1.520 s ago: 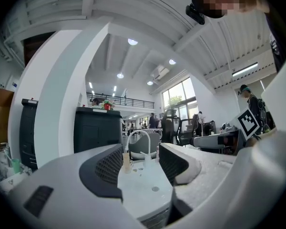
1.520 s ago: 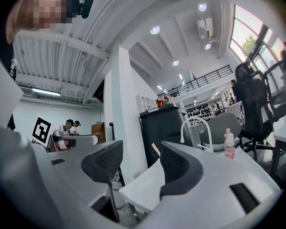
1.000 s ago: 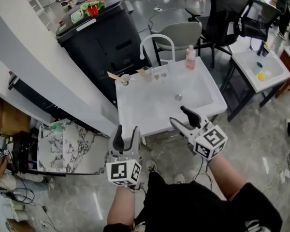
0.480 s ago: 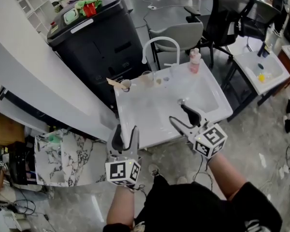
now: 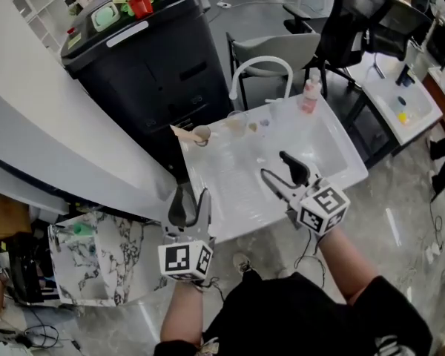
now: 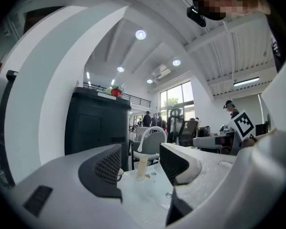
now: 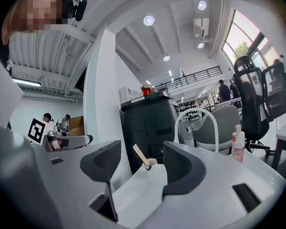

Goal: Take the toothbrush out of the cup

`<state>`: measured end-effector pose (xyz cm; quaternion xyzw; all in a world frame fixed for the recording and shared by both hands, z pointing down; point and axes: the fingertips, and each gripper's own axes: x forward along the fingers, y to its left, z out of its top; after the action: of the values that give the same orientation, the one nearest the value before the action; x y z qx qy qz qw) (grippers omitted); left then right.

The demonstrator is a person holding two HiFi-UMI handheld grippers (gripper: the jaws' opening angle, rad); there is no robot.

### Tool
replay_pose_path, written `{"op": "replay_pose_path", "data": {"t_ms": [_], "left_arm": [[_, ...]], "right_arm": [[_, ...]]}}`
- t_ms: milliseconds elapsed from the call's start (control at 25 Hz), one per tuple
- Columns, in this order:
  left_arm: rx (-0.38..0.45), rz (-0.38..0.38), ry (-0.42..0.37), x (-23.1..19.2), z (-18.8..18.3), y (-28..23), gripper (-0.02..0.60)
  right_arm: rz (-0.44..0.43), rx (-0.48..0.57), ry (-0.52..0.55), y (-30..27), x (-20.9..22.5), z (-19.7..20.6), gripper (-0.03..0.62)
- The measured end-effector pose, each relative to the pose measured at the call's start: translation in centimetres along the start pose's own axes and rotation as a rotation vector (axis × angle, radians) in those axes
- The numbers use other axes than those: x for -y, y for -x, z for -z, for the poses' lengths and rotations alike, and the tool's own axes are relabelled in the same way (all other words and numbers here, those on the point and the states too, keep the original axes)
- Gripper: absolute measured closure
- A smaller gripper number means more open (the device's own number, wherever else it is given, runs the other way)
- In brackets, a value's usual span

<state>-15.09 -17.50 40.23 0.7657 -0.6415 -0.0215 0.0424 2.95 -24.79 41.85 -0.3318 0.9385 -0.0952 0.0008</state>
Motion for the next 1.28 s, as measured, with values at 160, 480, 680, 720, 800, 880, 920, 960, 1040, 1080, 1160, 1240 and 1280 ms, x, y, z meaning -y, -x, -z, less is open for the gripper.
{"op": "replay_pose_path", "data": {"t_ms": [160,480,680,720,800,880,920,960,1040,1080,1160,1240,1280], "left_arm": [[-0.005,0.025,0.006,-3.2,0.3,-0.7,0.35],[-0.008,0.062,0.027,-7.5,0.8,-1.9,0.348],[-0.006,0.073,0.041,-8.5,1.2,-3.1,0.347],[-0.005,0.073,0.041,-8.6,1.1,-3.4,0.347],[-0.006,0.071,0.038,-8.7,1.1,-3.8,0.347],[-0.006,0.06,0.046,-8.7,1.2,-4.2,0.345],[-0.006,0.053,0.049,-8.7,1.2,-4.4,0.345],[-0.005,0.046,0.049,-8.6,1.2,-4.7,0.345],[-0.006,0.028,0.048,-8.5,1.3,-5.1,0.345],[-0.007,0.018,0.048,-8.4,1.4,-5.4,0.345],[-0.012,-0.006,0.048,-8.0,1.5,-6.0,0.345],[-0.016,-0.031,0.047,-7.5,1.6,-6.7,0.345],[-0.018,-0.044,0.046,-7.2,1.7,-7.1,0.345]], "right_arm": [[0.031,-0.008,-0.006,-3.0,-0.7,0.5,0.326],[0.071,-0.023,0.01,-7.1,-1.7,1.2,0.316],[0.08,-0.036,0.023,-8.8,-1.2,1.3,0.315],[0.08,-0.04,0.023,-9.1,-1.0,1.3,0.315],[0.077,-0.047,0.025,-9.4,-0.6,1.3,0.315],[0.069,-0.055,0.027,-9.8,0.0,1.4,0.313],[0.062,-0.058,0.028,-10.0,0.4,1.4,0.313],[0.054,-0.061,0.028,-10.4,0.7,1.4,0.312],[0.035,-0.068,0.026,-11.0,1.4,1.6,0.31],[0.024,-0.071,0.026,-11.4,1.8,1.7,0.308],[-0.002,-0.078,0.025,-12.0,2.6,1.7,0.306],[-0.029,-0.088,0.026,-12.5,3.7,1.8,0.306],[-0.043,-0.094,0.028,-12.8,4.2,1.8,0.306]]}}
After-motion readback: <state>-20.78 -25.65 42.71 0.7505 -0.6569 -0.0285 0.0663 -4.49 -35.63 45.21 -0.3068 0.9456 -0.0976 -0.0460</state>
